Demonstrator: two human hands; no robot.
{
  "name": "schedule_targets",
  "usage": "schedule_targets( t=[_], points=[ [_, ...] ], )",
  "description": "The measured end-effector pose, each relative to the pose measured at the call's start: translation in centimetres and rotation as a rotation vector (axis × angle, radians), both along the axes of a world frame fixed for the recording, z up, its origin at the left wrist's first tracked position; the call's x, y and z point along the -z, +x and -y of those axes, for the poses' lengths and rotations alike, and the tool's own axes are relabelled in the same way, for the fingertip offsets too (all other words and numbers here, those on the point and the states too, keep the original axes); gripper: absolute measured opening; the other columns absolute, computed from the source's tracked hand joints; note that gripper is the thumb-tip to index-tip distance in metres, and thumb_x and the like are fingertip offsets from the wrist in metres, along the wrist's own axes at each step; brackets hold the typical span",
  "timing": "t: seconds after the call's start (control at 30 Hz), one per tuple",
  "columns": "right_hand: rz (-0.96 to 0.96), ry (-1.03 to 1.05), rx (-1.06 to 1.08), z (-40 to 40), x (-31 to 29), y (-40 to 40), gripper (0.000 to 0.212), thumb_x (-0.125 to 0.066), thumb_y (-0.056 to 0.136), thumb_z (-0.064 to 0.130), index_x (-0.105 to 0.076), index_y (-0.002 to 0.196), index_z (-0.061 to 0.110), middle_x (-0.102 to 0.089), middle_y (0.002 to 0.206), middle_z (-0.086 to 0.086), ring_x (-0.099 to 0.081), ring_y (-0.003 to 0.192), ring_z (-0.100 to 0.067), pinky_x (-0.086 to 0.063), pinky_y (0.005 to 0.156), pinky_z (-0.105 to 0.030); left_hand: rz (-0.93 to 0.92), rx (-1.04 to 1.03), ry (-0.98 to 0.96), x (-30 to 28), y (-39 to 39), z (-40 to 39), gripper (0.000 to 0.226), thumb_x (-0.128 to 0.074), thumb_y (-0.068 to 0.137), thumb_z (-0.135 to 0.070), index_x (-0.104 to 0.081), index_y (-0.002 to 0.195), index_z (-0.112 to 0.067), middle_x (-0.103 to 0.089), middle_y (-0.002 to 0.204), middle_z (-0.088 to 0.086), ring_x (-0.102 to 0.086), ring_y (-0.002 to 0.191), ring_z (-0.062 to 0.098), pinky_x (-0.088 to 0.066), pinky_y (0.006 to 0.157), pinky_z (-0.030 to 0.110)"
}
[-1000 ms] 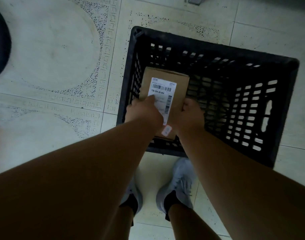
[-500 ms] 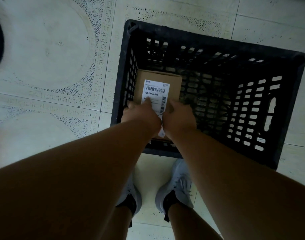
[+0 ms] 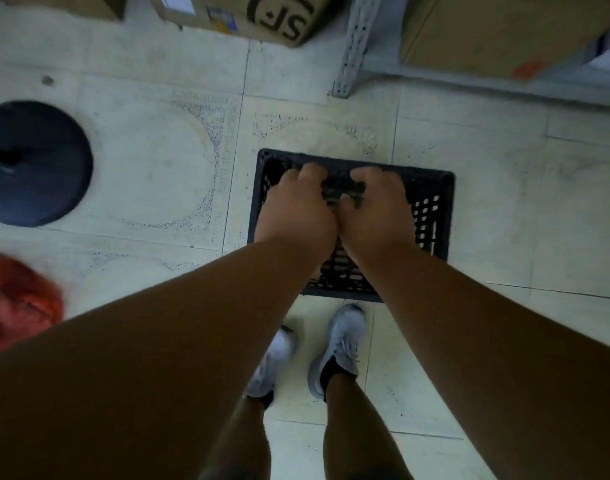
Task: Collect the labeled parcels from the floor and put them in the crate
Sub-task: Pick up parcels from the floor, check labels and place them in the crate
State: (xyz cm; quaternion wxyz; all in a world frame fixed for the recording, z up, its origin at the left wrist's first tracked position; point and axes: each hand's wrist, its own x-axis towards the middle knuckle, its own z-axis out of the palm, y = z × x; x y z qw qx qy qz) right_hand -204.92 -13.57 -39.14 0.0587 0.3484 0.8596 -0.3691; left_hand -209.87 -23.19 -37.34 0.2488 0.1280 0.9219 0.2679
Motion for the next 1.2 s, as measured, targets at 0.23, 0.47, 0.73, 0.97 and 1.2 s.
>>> schedule_targets(
  t=[0.23,0.47,0.73,0.97,1.2],
  points=[
    [-0.252,0.043,0.271,-2.0,-22.1,3.9,0.040,-0.060,0.093,0.022,-0.054,0.133,0.022,-0.049,0.136,0.000,-0.054,0.117,-0.012,-0.039,0.089,-0.020,-0.135,0.097,0.255,-21.2,3.1,-1.7,0.050,-0.045,0.088,0.001,-0.053,0.132,-0.022,-0.059,0.125,0.004,-0.056,0.112,0.019,-0.050,0.088,0.038],
    [-0.471,0.151,0.529,-3.8,-37.2,14.9,0.038,-0.062,0.093,0.023,-0.055,0.129,0.023,-0.050,0.134,0.003,-0.053,0.115,-0.008,-0.047,0.093,-0.023,-0.318,0.453,0.393,-35.4,11.6,-5.7,0.045,-0.049,0.090,-0.001,-0.054,0.131,-0.017,-0.059,0.125,0.007,-0.054,0.112,0.023,-0.047,0.091,0.037],
    [-0.556,0.253,0.848,-13.4,-41.5,30.8,0.042,-0.066,0.091,0.024,-0.051,0.130,0.032,-0.047,0.129,0.013,-0.049,0.105,0.001,-0.043,0.085,-0.018,-0.358,0.707,0.526,-41.6,25.0,-18.0,0.039,-0.053,0.095,-0.007,-0.054,0.131,-0.023,-0.060,0.125,0.000,-0.057,0.108,0.016,-0.048,0.091,0.028],
    [-0.424,0.308,1.024,-23.6,-41.8,48.8,0.049,-0.068,0.090,0.026,-0.048,0.135,0.028,-0.048,0.136,0.005,-0.053,0.116,-0.011,-0.050,0.096,-0.033,-0.214,0.927,0.564,-40.7,42.1,-30.4,0.031,-0.056,0.097,-0.017,-0.054,0.128,-0.023,-0.060,0.121,-0.002,-0.059,0.106,0.013,-0.052,0.090,0.029],
    [-0.408,0.372,1.155,-30.9,-42.2,60.8,0.053,-0.070,0.087,0.028,-0.046,0.134,0.030,-0.045,0.130,0.012,-0.052,0.111,-0.007,-0.052,0.092,-0.032,-0.180,1.092,0.602,-40.9,52.1,-39.5,0.031,-0.058,0.092,-0.015,-0.057,0.122,-0.021,-0.061,0.111,-0.004,-0.059,0.095,0.013,-0.047,0.075,0.025]
  ],
)
